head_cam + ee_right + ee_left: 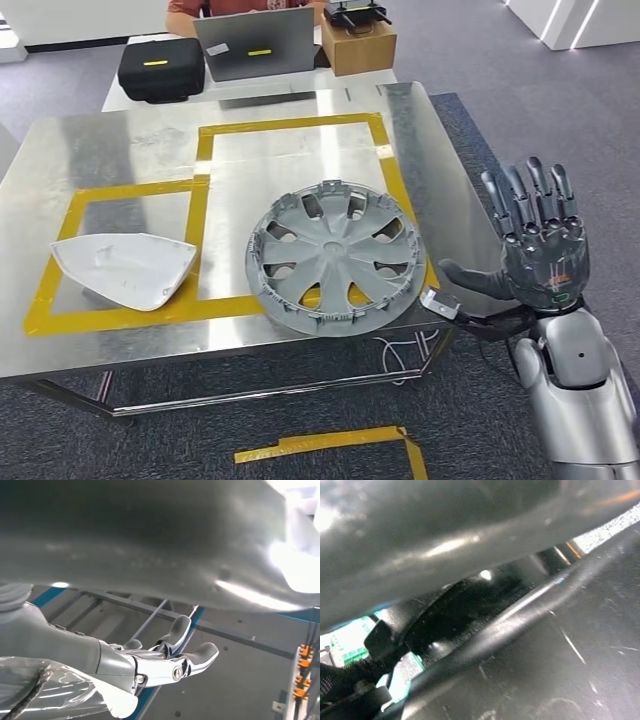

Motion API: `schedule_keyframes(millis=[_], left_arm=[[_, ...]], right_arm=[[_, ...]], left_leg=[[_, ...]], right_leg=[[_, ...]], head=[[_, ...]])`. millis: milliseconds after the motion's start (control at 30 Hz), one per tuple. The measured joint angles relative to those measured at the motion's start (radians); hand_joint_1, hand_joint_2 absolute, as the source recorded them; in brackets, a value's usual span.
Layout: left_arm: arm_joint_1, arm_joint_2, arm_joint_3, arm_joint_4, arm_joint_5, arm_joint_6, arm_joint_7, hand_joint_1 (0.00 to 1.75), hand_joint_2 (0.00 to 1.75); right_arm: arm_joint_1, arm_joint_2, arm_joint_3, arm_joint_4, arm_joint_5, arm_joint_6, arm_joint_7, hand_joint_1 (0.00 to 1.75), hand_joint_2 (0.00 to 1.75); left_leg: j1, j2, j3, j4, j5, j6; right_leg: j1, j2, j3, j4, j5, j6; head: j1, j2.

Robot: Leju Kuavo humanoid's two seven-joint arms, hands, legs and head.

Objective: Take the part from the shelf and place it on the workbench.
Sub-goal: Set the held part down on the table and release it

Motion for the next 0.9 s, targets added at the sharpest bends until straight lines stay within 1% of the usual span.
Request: schedule_keyframes(millis=[33, 100, 133, 167, 200, 233, 267, 300, 333, 367, 400, 433, 467, 500, 533, 567, 600, 633, 667, 700, 733, 767, 800, 833, 867, 900], left_arm=[[0.000, 0.000, 0.000, 0.000, 0.000, 0.000, 0.000, 0.00, 0.00], [0.000, 0.000, 0.001, 0.000, 0.000, 0.000, 0.000, 0.00, 0.00], [0.000, 0.000, 0.001, 0.000, 0.000, 0.000, 0.000, 0.00, 0.00], [0.000, 0.000, 0.002, 0.000, 0.000, 0.000, 0.000, 0.00, 0.00], [0.000, 0.000, 0.002, 0.000, 0.000, 0.000, 0.000, 0.00, 0.00], [-0.001, 0.000, 0.002, 0.000, 0.000, 0.000, 0.000, 0.00, 0.00], [-0.001, 0.000, 0.002, 0.000, 0.000, 0.000, 0.000, 0.00, 0.00], [-0.003, 0.001, 0.002, 0.000, 0.000, 0.000, 0.000, 0.00, 0.00], [-0.004, 0.001, 0.002, 0.000, 0.000, 0.001, 0.000, 0.00, 0.00], [-0.005, 0.001, 0.002, 0.000, 0.000, 0.001, 0.000, 0.00, 0.00], [-0.005, 0.001, 0.002, 0.000, 0.000, 0.001, 0.000, 0.00, 0.00], [-0.005, 0.000, 0.002, 0.000, 0.000, 0.001, 0.000, 0.00, 0.00], [-0.004, 0.000, 0.002, 0.001, 0.000, 0.001, 0.000, 0.00, 0.00], [-0.005, 0.000, 0.002, 0.001, 0.000, 0.002, 0.000, 0.00, 0.00], [-0.005, -0.001, 0.002, 0.001, 0.000, 0.002, 0.000, 0.00, 0.00], [-0.006, -0.001, 0.002, 0.001, 0.000, 0.002, 0.000, 0.00, 0.00], [-0.006, -0.002, 0.002, 0.001, 0.000, 0.002, 0.000, 0.00, 0.00], [-0.005, -0.002, 0.002, 0.001, 0.000, 0.002, 0.000, 0.00, 0.00], [-0.005, -0.002, 0.002, 0.001, 0.000, 0.002, 0.000, 0.00, 0.00], [-0.004, -0.002, 0.002, 0.001, 0.000, 0.002, 0.000, 0.00, 0.00], [-0.004, -0.002, 0.002, 0.001, 0.000, 0.002, 0.000, 0.00, 0.00], [-0.005, -0.002, 0.002, 0.001, 0.000, 0.002, 0.000, 0.00, 0.00], [-0.005, -0.002, 0.002, 0.001, 0.000, 0.003, 0.000, 0.00, 0.00], [-0.005, -0.002, 0.002, 0.002, 0.000, 0.003, 0.000, 0.00, 0.00], [-0.006, -0.002, 0.002, 0.002, 0.000, 0.003, 0.000, 0.00, 0.00], [-0.005, -0.002, 0.002, 0.002, 0.001, 0.004, 0.000, 0.00, 0.00]], right_arm=[[0.000, 0.000, 0.000, 0.000, 0.000, 0.000, -0.001, 0.00, 0.00], [0.001, 0.001, -0.001, 0.000, 0.000, 0.000, -0.002, 0.00, 0.00], [0.002, 0.002, -0.002, 0.000, 0.000, 0.000, -0.003, 0.00, 0.00], [0.002, 0.002, -0.002, 0.000, 0.000, 0.000, -0.003, 0.00, 0.00], [0.003, 0.002, -0.002, 0.000, 0.000, 0.000, -0.003, 0.00, 0.00], [0.003, 0.002, -0.003, 0.000, 0.000, 0.000, -0.003, 0.00, 0.00], [0.003, 0.002, -0.004, 0.000, 0.000, 0.000, -0.003, 0.00, 0.00], [0.003, 0.003, -0.005, 0.000, 0.000, 0.000, -0.003, 0.00, 0.00], [0.003, 0.003, -0.005, 0.000, 0.000, 0.000, -0.003, 0.00, 0.00], [0.003, 0.003, -0.005, 0.001, 0.000, 0.000, -0.003, 0.00, 0.00], [0.003, 0.003, -0.006, 0.001, 0.000, 0.000, -0.003, 0.00, 0.00], [0.003, 0.003, -0.006, 0.001, 0.000, 0.000, -0.003, 0.00, 0.00], [0.004, 0.003, -0.007, 0.001, 0.000, 0.000, -0.003, 0.00, 0.00], [0.005, 0.003, -0.008, 0.002, 0.000, 0.000, -0.002, 0.00, 0.00], [0.006, 0.004, -0.011, 0.002, 0.000, 0.000, -0.001, 0.00, 0.00], [0.008, 0.004, -0.014, 0.003, 0.000, 0.000, 0.000, 0.00, 0.00], [0.011, 0.004, -0.016, 0.004, 0.000, 0.000, 0.001, 0.00, 0.00], [0.014, 0.004, -0.018, 0.004, 0.000, 0.000, 0.002, 0.00, 0.00], [0.018, 0.004, -0.020, 0.005, 0.000, 0.000, 0.002, 0.00, 0.00], [0.020, 0.004, -0.021, 0.006, 0.000, 0.000, 0.002, 0.00, 0.00], [0.021, 0.004, -0.022, 0.006, 0.000, 0.000, 0.002, 0.00, 0.00], [0.022, 0.004, -0.023, 0.006, 0.000, 0.000, 0.002, 0.00, 0.00], [0.022, 0.004, -0.024, 0.006, 0.000, 0.000, 0.005, 0.00, 0.00], [0.023, 0.004, -0.025, 0.006, 0.000, 0.000, 0.011, 0.00, 0.00], [0.028, 0.004, -0.027, 0.007, 0.000, -0.001, 0.029, 0.00, 0.00], [0.036, 0.004, -0.027, 0.007, 0.000, -0.001, 0.053, 0.00, 0.00]], left_leg=[[0.001, 0.000, -0.017, 0.044, -0.038, -0.003], [0.000, -0.001, -0.059, 0.178, -0.128, -0.005], [-0.001, -0.001, -0.072, 0.235, -0.155, -0.003], [-0.003, -0.001, -0.071, 0.262, -0.162, 0.002], [-0.007, -0.001, -0.053, 0.251, -0.150, 0.010], [-0.012, -0.002, -0.016, 0.203, -0.124, 0.022], [-0.019, -0.004, 0.033, 0.129, -0.098, 0.038], [-0.026, -0.005, 0.082, 0.051, -0.083, 0.053], [-0.032, -0.006, 0.117, -0.009, -0.073, 0.062], [-0.037, -0.006, 0.137, -0.045, -0.072, 0.066], [-0.040, -0.006, 0.141, -0.058, -0.070, 0.065], [-0.041, -0.005, 0.137, -0.063, -0.060, 0.064], [-0.040, -0.003, 0.134, -0.070, -0.049, 0.066], [-0.038, -0.001, 0.127, -0.077, -0.036, 0.070], [-0.036, 0.001, 0.118, -0.083, -0.022, 0.074], [-0.034, 0.003, 0.106, -0.085, -0.010, 0.077], [-0.034, 0.004, 0.090, -0.085, 0.002, 0.079], [-0.034, 0.004, 0.074, -0.083, 0.014, 0.078], [-0.033, 0.005, 0.057, -0.080, 0.025, 0.077], [-0.033, 0.006, 0.040, -0.077, 0.035, 0.075], [-0.032, 0.007, 0.024, -0.072, 0.043, 0.072], [-0.031, 0.008, 0.009, -0.065, 0.050, 0.068], [-0.032, 0.008, -0.005, -0.056, 0.056, 0.063], [-0.032, 0.008, -0.016, -0.047, 0.061, 0.058], [-0.033, 0.007, -0.022, -0.040, 0.068, 0.054], [-0.034, 0.007, -0.026, -0.036, 0.075, 0.049]], right_leg=[[0.001, -0.001, -0.009, 0.000, 0.007, -0.009], [0.007, -0.001, -0.028, 0.001, 0.021, -0.020], [0.012, -0.001, -0.039, 0.001, 0.029, -0.023], [0.017, -0.001, -0.048, 0.001, 0.036, -0.025], [0.022, -0.001, -0.058, 0.001, 0.044, -0.027], [0.027, 0.000, -0.067, 0.001, 0.052, -0.028], [0.031, 0.001, -0.074, 0.001, 0.059, -0.029], [0.036, 0.002, -0.081, 0.001, 0.067, -0.028], [0.038, 0.002, -0.085, 0.001, 0.074, -0.026], [0.037, 0.001, -0.088, -0.001, 0.082, -0.022], [0.035, -0.001, -0.089, -0.003, 0.089, -0.017], [0.033, -0.002, -0.089, -0.006, 0.098, -0.012], [0.031, -0.002, -0.092, -0.005, 0.096, -0.007], [0.031, -0.002, -0.100, 0.006, 0.079, -0.002], [0.030, -0.001, -0.113, 0.034, 0.044, 0.002], [0.027, -0.001, -0.130, 0.083, -0.006, 0.006], [0.025, -0.001, -0.148, 0.148, -0.056, 0.011], [0.023, -0.002, -0.159, 0.211, -0.088, 0.016], [0.021, -0.002, -0.160, 0.255, -0.096, 0.021], [0.019, -0.002, -0.147, 0.269, -0.084, 0.025], [0.016, -0.003, -0.116, 0.246, -0.056, 0.028], [0.013, -0.004, -0.069, 0.190, -0.030, 0.031], [0.012, -0.005, -0.011, 0.114, -0.023, 0.034], [0.012, -0.004, 0.039, 0.044, -0.027, 0.031], [0.013, -0.004, 0.069, -0.005, -0.038, 0.026], [0.016, -0.004, 0.081, -0.030, -0.049, 0.019]], head=[[-0.003, 0.000], [-0.007, 0.000], [-0.008, 0.000], [-0.008, 0.000], [-0.009, 0.000], [-0.009, 0.000], [-0.009, 0.000], [-0.008, 0.000], [-0.008, 0.000], [-0.008, 0.000], [-0.008, 0.000], [-0.009, 0.000], [-0.011, 0.000], [-0.011, 0.000], [-0.010, 0.000], [-0.010, 0.000], [-0.009, 0.000], [-0.009, 0.000], [-0.009, 0.000], [-0.009, 0.000], [-0.009, 0.000], [-0.009, 0.000], [-0.009, 0.000], [-0.009, 0.000], [-0.009, 0.000], [-0.009, 0.000]])
